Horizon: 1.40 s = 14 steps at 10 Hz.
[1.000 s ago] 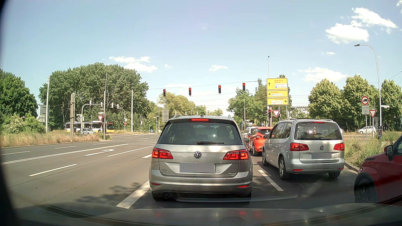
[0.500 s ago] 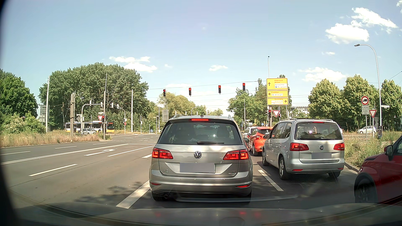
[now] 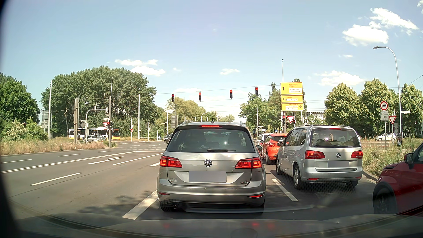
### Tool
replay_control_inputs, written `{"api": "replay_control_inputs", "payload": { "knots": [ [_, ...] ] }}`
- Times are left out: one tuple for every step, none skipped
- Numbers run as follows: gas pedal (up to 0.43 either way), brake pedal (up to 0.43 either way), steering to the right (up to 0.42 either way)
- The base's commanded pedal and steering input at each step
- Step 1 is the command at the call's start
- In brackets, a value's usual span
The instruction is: Follow the waypoints while adhering to traffic rules and regulations
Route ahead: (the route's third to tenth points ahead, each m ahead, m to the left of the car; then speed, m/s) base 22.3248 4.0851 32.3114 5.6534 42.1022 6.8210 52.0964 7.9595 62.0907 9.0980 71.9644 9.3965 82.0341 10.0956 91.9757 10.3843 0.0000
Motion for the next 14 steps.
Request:
{"api": "replay_control_inputs", "payload": {
  "knots": [
    [0.000, 0.372, 0.003],
    [0.000, 0.372, 0.003],
    [0.000, 0.372, 0.003],
    [0.000, 0.366, 0.003],
    [0.000, 0.360, 0.003],
    [0.000, 0.360, 0.003],
    [0.000, 0.360, 0.003],
    [0.000, 0.360, 0.003],
    [0.000, 0.366, 0.003],
    [0.000, 0.372, 0.003],
    [0.000, 0.384, 0.003],
    [0.000, 0.421, 0.003],
    [0.000, 0.439, 0.003],
    [0.000, 0.439, 0.003]
  ]
}}
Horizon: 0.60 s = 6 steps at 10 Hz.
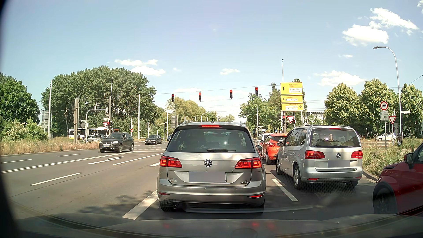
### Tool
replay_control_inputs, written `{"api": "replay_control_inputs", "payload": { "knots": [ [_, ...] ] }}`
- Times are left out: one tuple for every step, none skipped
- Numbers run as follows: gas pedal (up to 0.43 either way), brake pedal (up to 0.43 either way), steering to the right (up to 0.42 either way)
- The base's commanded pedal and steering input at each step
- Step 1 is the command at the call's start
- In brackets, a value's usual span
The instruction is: Follow the waypoints while adhering to traffic rules and regulations
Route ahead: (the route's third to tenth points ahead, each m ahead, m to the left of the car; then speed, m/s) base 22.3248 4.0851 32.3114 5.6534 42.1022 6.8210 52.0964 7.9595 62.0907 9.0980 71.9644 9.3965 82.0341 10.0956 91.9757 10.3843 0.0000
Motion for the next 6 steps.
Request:
{"api": "replay_control_inputs", "payload": {
  "knots": [
    [0.000, 0.433, 0.003],
    [0.000, 0.427, 0.003],
    [0.000, 0.421, 0.003],
    [0.000, 0.396, 0.003],
    [0.000, 0.378, 0.003],
    [0.000, 0.372, 0.003]
  ]
}}
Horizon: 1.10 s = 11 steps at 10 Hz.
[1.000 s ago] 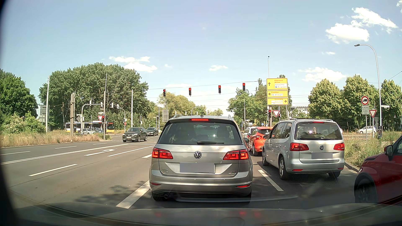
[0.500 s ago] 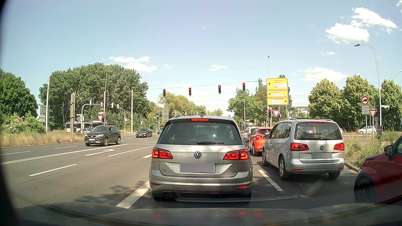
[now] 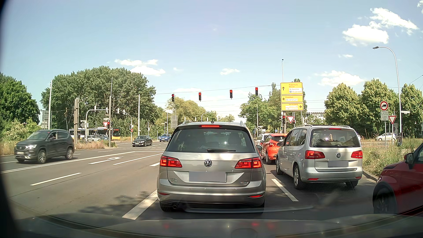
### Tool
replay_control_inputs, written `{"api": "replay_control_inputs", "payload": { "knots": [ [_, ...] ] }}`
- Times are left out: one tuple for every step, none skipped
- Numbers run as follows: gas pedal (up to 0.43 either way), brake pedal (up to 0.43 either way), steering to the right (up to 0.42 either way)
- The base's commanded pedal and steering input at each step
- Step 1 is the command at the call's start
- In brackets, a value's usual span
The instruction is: Follow the waypoints while adhering to traffic rules and regulations
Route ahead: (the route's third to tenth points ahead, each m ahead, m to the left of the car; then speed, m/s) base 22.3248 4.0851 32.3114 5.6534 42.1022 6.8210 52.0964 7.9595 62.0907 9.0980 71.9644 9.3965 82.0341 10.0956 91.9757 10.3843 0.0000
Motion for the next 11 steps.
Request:
{"api": "replay_control_inputs", "payload": {
  "knots": [
    [0.000, 0.378, 0.003],
    [0.000, 0.384, 0.003],
    [0.000, 0.415, 0.003],
    [0.000, 0.439, 0.003],
    [0.000, 0.451, 0.003],
    [0.000, 0.451, 0.003],
    [0.000, 0.445, 0.003],
    [0.000, 0.433, 0.003],
    [0.000, 0.421, 0.003],
    [0.000, 0.421, 0.003],
    [0.000, 0.409, 0.003]
  ]
}}
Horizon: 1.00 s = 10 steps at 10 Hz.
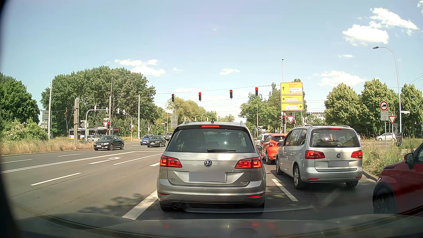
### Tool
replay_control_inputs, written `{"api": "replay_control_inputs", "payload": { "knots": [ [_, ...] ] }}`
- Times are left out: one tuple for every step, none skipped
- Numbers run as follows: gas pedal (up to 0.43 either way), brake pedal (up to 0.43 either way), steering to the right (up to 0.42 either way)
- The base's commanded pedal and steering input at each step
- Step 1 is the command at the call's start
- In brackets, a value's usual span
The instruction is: Follow the waypoints while adhering to traffic rules and regulations
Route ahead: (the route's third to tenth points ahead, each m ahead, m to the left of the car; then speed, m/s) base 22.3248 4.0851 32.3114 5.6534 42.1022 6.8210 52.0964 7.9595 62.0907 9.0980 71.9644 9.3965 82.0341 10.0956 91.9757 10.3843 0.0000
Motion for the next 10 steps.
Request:
{"api": "replay_control_inputs", "payload": {
  "knots": [
    [0.000, 0.409, 0.003],
    [0.000, 0.402, 0.003],
    [0.000, 0.384, 0.003],
    [0.000, 0.372, 0.003],
    [0.000, 0.366, 0.003],
    [0.000, 0.366, 0.003],
    [0.000, 0.366, 0.003],
    [0.000, 0.366, 0.003],
    [0.000, 0.366, 0.003],
    [0.000, 0.366, 0.003]
  ]
}}
